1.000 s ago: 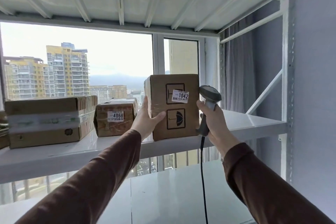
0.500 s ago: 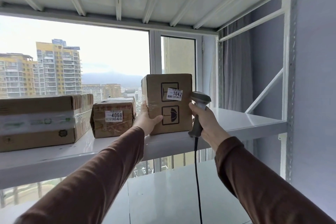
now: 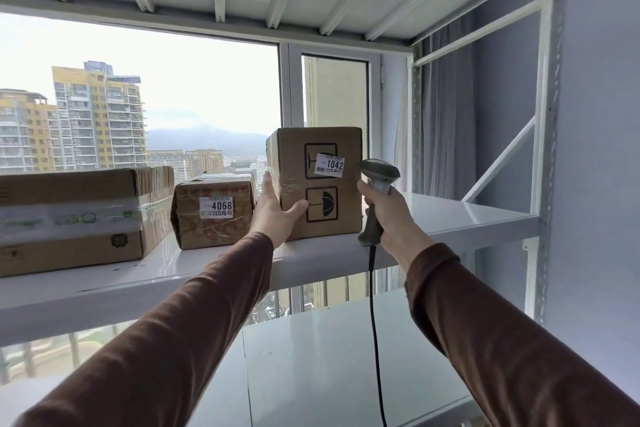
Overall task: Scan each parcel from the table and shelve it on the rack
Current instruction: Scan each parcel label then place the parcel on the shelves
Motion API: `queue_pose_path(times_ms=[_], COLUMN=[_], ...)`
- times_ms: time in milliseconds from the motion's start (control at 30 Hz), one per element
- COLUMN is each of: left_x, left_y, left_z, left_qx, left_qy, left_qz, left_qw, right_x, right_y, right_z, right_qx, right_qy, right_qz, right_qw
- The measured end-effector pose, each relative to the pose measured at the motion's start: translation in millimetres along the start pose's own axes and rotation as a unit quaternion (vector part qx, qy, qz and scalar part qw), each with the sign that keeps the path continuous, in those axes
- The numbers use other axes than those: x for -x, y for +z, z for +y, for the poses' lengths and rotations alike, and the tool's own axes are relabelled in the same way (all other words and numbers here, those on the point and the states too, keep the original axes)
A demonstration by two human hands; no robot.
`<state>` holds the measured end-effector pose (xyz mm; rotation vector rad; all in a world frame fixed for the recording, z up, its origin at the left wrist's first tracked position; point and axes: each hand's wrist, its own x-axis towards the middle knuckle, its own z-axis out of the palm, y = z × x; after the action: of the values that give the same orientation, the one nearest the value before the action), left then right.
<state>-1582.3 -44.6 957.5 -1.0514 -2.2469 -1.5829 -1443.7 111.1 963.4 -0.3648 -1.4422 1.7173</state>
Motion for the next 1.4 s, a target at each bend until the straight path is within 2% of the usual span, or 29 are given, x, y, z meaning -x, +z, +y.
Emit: queue_pose_path(times_ms=[133,300,433,600,733,967,1167,1400], left_x=[25,56,86,131,186,295,386,465], left_y=[6,36,80,155,223,326,408,488], left_z=[13,33,48,59,72,119,159,173], left_qx=[0.019,0.073,0.132,0.205,0.263,0.291,0.258,0.191], left_qy=[0.072,0.125,0.116,0.09,0.057,0.018,0.013,-0.041], left_qz=[0.05,0.027,-0.053,-0.183,-0.284,-0.424,-0.492,-0.51], left_qw=[0.996,0.989,0.983,0.957,0.92,0.858,0.831,0.838], right_x=[21,54,87,141,197,293,366,415], right_y=[-13,-45,-84,-155,-224,-351,-466,-587], right_z=[-6,-10,-8,-5,0,-3,-3,25], right_qx=[0.032,0.084,0.121,0.152,0.17,0.181,0.197,0.2], right_qy=[-0.03,-0.074,-0.082,-0.053,-0.033,-0.017,0.024,0.096], right_qz=[0.016,0.062,0.114,0.198,0.28,0.415,0.466,0.463], right_qw=[0.999,0.992,0.983,0.967,0.944,0.892,0.862,0.858])
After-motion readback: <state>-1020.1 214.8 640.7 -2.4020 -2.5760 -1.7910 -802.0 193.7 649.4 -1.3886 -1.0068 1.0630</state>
